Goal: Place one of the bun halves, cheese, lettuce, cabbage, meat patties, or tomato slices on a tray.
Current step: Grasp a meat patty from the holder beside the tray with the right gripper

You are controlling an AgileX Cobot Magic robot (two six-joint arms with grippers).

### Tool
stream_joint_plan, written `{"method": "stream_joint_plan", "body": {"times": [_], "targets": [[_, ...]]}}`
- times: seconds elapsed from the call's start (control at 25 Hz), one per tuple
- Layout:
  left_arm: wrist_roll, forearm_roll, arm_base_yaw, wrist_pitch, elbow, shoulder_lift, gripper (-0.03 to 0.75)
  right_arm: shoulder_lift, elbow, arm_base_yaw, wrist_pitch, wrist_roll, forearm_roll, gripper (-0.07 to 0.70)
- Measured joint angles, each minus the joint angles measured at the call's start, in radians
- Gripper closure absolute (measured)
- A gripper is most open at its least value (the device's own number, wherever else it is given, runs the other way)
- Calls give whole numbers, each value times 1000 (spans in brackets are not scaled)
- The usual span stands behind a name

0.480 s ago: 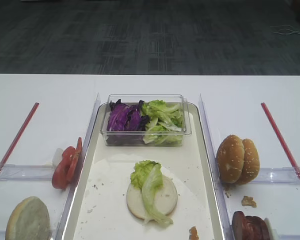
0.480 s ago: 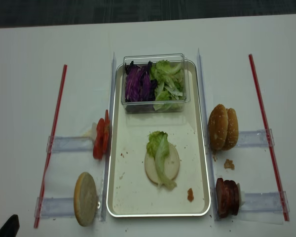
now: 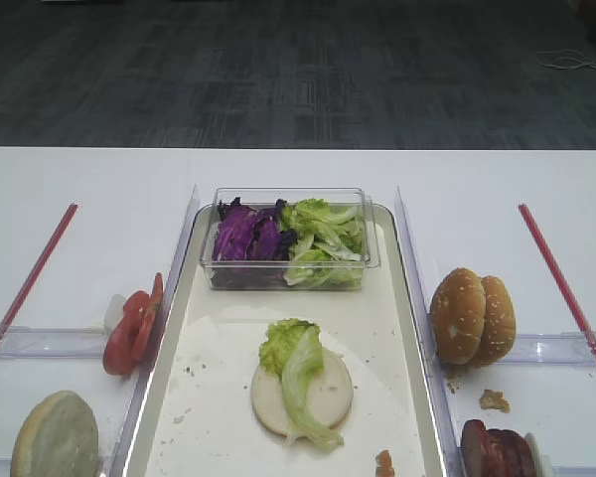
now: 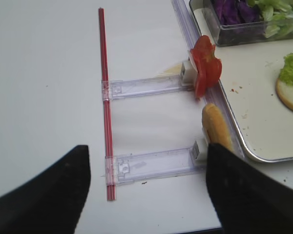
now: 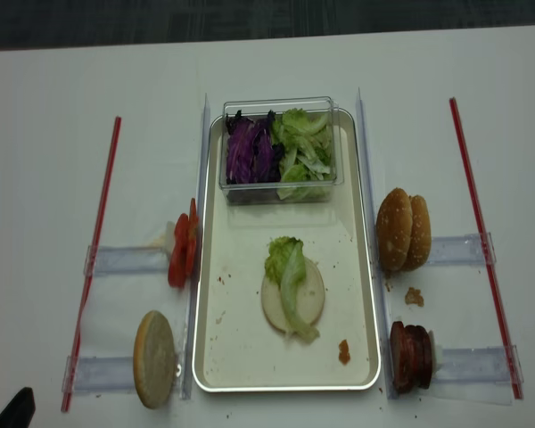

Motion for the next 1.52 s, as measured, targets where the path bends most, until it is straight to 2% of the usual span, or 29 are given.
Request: {"method": "stream_joint_plan", "body": {"times": [0.4, 0.52, 0.8, 1.04, 1.52], "targets": [[0, 0, 0, 0, 0, 0, 242, 0, 0, 0, 0, 2, 16, 218], [0, 0, 0, 0, 0, 0, 242, 22, -8, 0, 24, 4, 16, 234], [0, 0, 0, 0, 0, 0, 242, 196, -114, 0, 112, 63, 20, 238], [0, 0, 0, 0, 0, 0, 242, 371, -189, 0, 119, 125, 27, 238], [0, 0, 0, 0, 0, 0, 242, 630, -198, 0, 114, 203, 118, 238]]}}
